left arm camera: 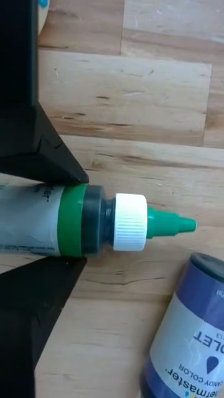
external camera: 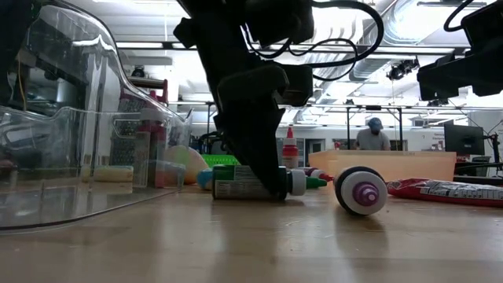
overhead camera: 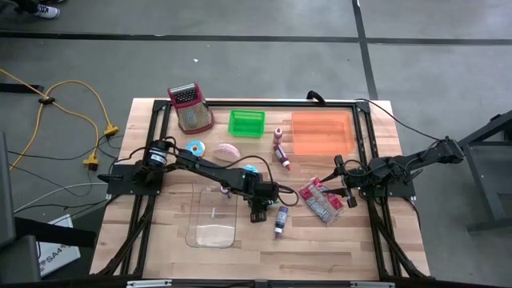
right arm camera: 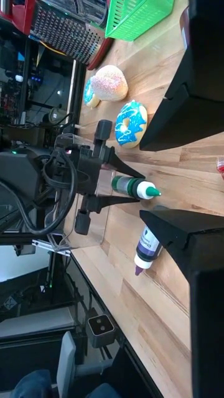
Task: Pick & Place Food Item
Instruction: Put the green food coloring bottle into the transparent bin
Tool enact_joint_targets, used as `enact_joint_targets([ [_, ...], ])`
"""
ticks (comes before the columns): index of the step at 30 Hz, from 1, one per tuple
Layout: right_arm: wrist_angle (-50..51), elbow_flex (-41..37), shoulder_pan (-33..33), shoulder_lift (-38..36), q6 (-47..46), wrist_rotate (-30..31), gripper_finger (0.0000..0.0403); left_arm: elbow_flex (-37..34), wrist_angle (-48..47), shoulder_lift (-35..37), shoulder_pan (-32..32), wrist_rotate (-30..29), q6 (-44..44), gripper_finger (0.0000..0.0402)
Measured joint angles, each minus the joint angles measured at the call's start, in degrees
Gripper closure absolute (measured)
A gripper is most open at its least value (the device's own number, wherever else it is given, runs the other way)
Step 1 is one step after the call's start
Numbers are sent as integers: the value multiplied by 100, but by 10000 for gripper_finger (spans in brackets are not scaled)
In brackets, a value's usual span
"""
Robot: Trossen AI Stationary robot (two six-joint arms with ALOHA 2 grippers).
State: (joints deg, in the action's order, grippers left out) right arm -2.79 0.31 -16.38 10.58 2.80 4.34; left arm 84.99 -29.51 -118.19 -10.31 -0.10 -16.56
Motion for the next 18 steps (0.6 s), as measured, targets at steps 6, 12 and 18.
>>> enact_joint_targets([
  [6, 0, 1, 0, -1, 1, 0, 251, 7, 8, 7, 0, 2, 0, 262],
  [12, 0, 1, 0, 1, -1, 0, 251, 7, 94, 9, 0, 40, 22, 265],
  [18, 2, -1, 0, 1, -1, -2, 251, 9, 271, 222, 54, 227, 177, 266],
])
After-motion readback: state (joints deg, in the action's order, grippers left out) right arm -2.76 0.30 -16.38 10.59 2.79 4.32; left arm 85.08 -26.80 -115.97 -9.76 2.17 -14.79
